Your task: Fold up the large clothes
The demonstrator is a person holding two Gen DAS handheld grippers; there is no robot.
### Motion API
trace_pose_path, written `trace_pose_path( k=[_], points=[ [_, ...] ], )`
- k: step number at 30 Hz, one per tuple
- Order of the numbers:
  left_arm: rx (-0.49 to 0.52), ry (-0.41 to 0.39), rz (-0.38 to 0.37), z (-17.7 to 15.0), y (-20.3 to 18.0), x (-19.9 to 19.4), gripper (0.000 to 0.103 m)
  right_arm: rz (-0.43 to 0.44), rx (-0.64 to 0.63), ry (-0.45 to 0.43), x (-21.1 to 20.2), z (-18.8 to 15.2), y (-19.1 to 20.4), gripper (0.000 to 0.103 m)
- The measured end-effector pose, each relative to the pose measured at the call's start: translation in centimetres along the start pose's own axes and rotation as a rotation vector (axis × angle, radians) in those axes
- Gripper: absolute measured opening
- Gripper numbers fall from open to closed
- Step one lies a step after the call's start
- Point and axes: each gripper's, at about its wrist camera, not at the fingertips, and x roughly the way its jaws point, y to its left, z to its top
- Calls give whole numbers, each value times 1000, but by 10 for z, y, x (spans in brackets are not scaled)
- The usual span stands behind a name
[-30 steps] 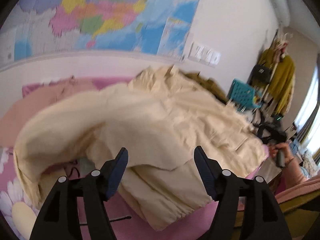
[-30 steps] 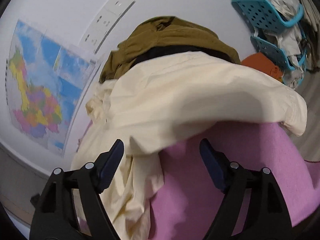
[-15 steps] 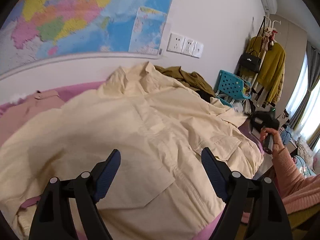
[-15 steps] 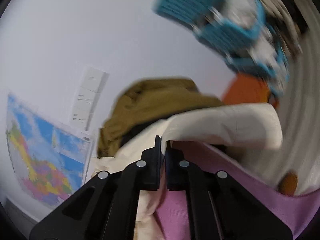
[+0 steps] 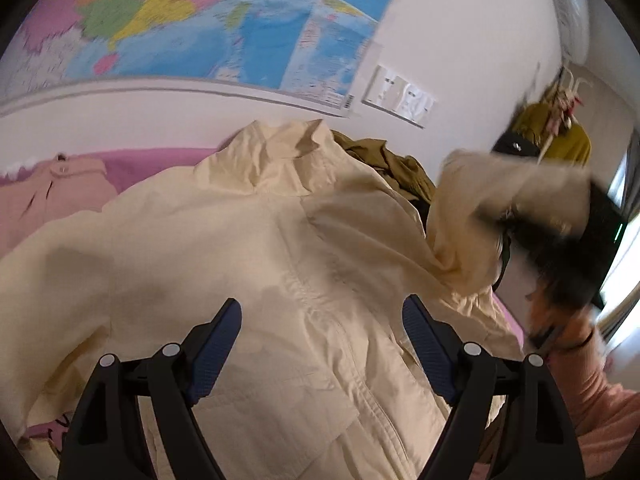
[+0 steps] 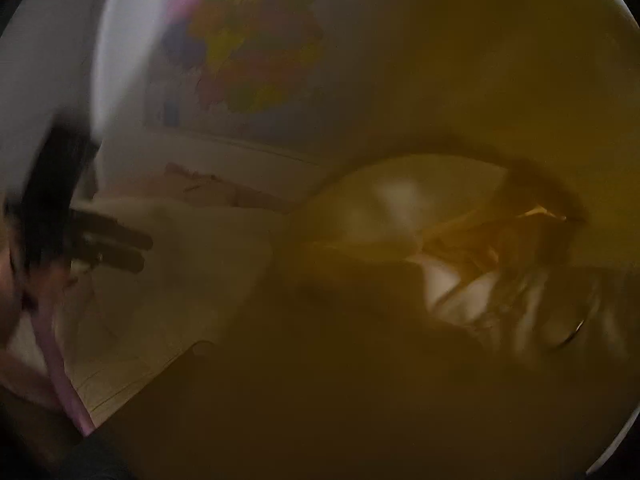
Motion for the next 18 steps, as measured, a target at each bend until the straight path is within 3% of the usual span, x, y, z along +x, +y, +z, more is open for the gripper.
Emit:
trace_pose_path(
  k=[3,5,6,8,12,16,18],
  points=[
    [-23,17,10,-2,11,1,80,65,-129,204,56,-20,41,20],
    [-28,37,25,-4,17,3,80,85,-157,273,69,-32,52,37],
    [-29,45,26,-4,19,4,80,105,-151,289,69,-37,53,41],
    [-29,55,22,-4,21,6,80,129,-137,281,57,-43,50,54],
    [2,67,2,-2,16,12,85,164,-6,203,6,-47,17,57],
    [62,91,-7,1,2,26,93,57,244,122,-26,-52,-52,65],
    [117,116,33,7,-8,40,95,23,369,110,-29,-54,-89,65]
  ],
)
